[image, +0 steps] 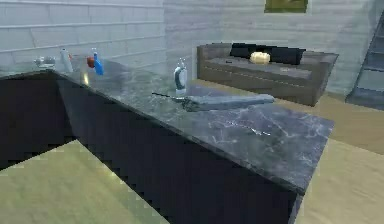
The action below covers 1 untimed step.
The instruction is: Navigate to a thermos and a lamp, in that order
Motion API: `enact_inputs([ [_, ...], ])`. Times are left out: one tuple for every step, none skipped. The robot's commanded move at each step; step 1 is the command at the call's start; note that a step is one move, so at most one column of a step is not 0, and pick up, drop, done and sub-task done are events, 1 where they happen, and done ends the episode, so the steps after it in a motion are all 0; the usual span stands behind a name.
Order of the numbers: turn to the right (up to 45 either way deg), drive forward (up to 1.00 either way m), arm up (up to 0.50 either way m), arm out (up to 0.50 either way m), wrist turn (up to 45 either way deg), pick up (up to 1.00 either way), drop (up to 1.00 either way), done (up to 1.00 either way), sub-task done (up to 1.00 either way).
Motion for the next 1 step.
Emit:
enact_inputs([
  [-45.0, 0.0, 0.0, 0.0, 0.0, 0.0, 0.0, 0.0, 0.0],
])
